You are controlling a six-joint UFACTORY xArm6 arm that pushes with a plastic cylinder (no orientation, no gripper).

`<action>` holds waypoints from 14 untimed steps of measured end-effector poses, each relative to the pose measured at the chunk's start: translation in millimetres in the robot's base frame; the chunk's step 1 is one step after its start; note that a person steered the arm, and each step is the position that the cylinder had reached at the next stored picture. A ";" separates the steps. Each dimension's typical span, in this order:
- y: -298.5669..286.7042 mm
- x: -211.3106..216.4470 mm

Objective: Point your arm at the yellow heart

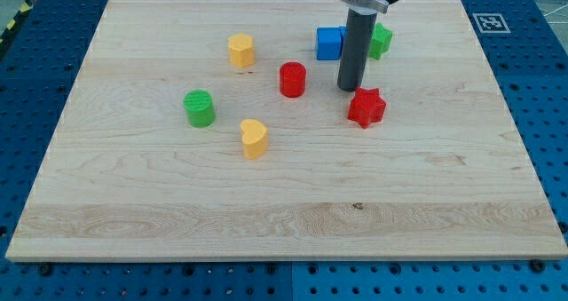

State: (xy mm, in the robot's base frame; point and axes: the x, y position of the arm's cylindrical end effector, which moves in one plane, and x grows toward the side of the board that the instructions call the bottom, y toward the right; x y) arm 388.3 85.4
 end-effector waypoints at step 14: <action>-165.5 58.2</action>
State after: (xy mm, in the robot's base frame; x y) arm 446.5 -80.1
